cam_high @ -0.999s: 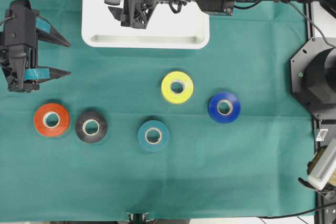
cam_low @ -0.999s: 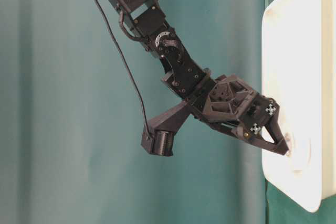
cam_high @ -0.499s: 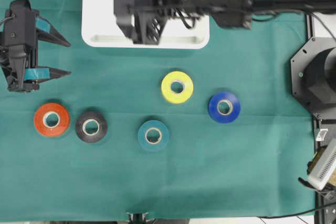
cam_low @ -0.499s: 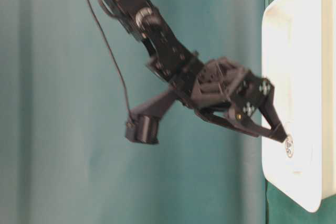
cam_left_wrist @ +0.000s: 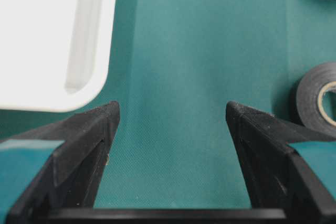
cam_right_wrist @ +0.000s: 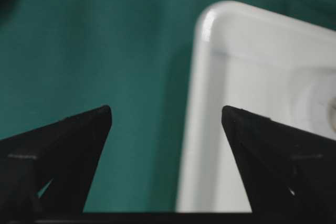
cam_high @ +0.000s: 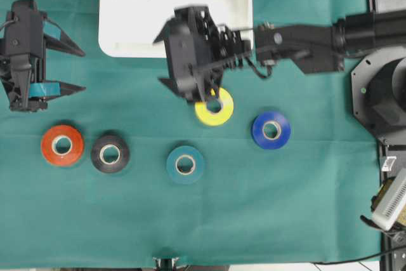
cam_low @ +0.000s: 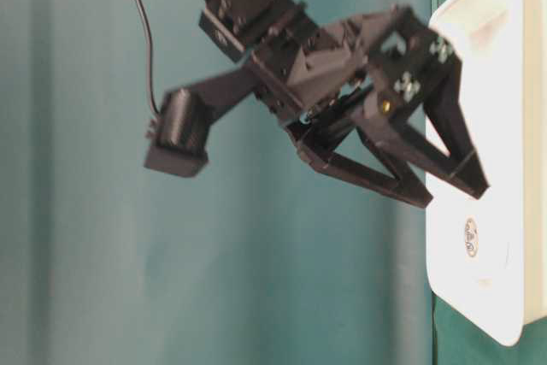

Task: Put the tape alternately from left to right into the white case.
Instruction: 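Withdraw the right gripper from the tray to the table center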

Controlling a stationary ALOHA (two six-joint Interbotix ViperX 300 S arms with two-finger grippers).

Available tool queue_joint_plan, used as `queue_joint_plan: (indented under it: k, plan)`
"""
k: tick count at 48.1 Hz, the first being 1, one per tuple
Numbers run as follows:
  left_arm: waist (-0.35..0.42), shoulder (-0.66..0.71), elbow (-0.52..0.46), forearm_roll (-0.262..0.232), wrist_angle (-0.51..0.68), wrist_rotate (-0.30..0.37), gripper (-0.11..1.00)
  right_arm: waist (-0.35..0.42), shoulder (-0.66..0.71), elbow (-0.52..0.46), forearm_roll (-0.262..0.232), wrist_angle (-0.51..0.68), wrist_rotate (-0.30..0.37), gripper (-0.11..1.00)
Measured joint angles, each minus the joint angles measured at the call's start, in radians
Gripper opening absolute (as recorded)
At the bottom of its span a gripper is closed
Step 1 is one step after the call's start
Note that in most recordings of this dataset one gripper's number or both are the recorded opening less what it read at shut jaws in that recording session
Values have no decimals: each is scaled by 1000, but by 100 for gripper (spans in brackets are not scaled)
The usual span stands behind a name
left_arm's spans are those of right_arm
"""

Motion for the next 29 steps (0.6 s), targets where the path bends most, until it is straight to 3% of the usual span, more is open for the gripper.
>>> queue_joint_plan:
  k: [6, 29]
  plan:
    - [0, 0, 0, 0, 0, -2, 83, 40, -15, 25, 2, -6, 2, 74]
    - [0, 0, -2, 0, 0, -2, 83, 141, -58, 114, 3, -29, 117, 74]
